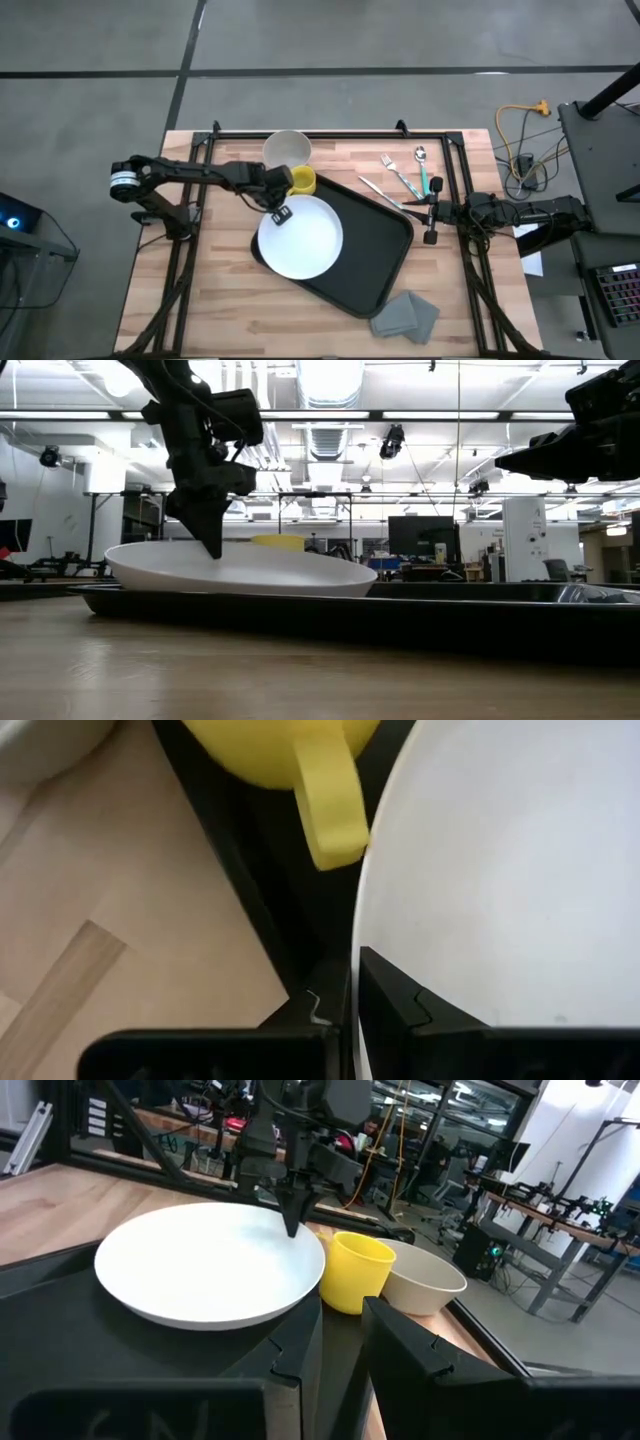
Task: Set up tray
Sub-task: Put the white plate on the black serving tray to the bottom right of the yellow mug, then put the gray bowl on the white plate
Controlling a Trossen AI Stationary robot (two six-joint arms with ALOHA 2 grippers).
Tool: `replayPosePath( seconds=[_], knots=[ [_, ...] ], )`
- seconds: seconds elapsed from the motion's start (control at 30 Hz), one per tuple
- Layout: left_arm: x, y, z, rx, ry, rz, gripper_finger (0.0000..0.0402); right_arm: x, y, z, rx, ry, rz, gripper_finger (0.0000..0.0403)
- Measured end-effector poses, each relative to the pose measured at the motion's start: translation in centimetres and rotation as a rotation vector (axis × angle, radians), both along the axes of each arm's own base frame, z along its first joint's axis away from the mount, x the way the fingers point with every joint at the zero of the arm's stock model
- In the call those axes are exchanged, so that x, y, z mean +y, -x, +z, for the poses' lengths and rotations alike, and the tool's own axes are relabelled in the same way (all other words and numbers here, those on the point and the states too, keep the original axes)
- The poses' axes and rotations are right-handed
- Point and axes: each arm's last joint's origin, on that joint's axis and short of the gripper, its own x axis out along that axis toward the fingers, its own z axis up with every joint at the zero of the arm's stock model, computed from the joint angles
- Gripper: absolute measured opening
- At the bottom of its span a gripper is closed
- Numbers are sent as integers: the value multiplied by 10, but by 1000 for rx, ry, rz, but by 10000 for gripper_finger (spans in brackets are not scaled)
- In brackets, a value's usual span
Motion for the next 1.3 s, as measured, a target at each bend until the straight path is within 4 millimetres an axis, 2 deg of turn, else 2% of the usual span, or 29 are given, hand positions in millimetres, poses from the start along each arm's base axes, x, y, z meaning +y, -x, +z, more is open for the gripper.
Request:
replayPosePath(
  seconds=[0.37,0.63,1.13,1.3],
  knots=[
    [-3,12,-20,70,18,-2,0,0,0,0,0,-2,0,68],
    [-4,14,-22,83,20,-7,2,0,0,0,0,0,0,68],
    [-3,14,-21,89,4,-50,92,0,0,0,0,2,0,68],
    [-3,14,-21,85,3,-50,110,0,0,0,0,2,-1,68]
  ],
)
